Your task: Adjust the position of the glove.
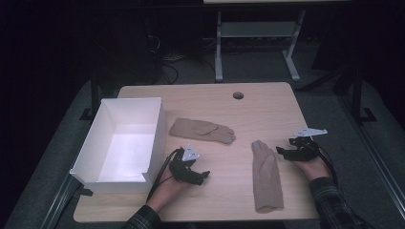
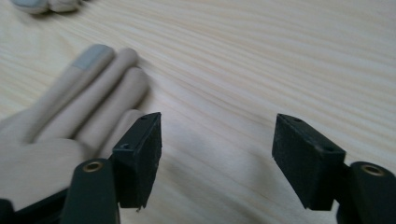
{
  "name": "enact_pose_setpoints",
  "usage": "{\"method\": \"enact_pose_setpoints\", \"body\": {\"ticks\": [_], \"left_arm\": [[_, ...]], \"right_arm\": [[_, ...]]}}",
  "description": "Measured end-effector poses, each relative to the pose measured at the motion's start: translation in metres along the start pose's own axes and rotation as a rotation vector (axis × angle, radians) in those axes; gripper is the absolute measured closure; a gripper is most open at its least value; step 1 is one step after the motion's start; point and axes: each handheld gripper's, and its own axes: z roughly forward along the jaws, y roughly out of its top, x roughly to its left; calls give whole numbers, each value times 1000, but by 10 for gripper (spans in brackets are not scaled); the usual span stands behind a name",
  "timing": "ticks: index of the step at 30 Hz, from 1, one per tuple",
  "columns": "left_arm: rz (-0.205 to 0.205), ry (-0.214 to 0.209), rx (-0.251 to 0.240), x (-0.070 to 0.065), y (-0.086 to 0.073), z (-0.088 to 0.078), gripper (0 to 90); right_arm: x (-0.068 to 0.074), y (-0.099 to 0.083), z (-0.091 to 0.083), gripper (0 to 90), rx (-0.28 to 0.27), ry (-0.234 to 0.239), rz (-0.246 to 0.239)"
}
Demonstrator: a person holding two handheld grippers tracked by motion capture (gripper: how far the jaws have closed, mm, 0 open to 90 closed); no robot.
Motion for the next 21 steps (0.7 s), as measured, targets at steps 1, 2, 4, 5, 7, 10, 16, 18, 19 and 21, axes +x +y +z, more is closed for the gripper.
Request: {"method": "enact_pose_setpoints", "body": {"ticks": [1,2,4,5,7,10,16,18,19,21], "left_arm": [[-1,0,0,0,0,0,122],[-5,0,-4,0,0,0,121],[-6,-1,-4,0,0,0,121],[-6,0,-4,0,0,0,121],[-6,0,-5,0,0,0,122],[-4,-3,-6,0,0,0,121],[0,10,17,-2,9,0,274],[3,8,17,-3,12,0,341],[3,8,17,-3,12,0,410],[9,12,9,-2,18,-1,453]], "right_arm": [[-1,-1,2,268,3,-10,-2],[-2,-2,3,253,14,-13,-2],[-3,-3,4,229,10,-18,12],[-5,-4,5,204,7,-25,21],[-6,-5,5,187,5,-23,27],[-7,-6,5,180,-5,-28,32],[-8,-6,5,178,-4,-31,33],[-8,-6,5,178,-4,-31,34],[-8,-6,5,178,-4,-31,34],[-7,-6,5,178,-5,-31,35]]}}
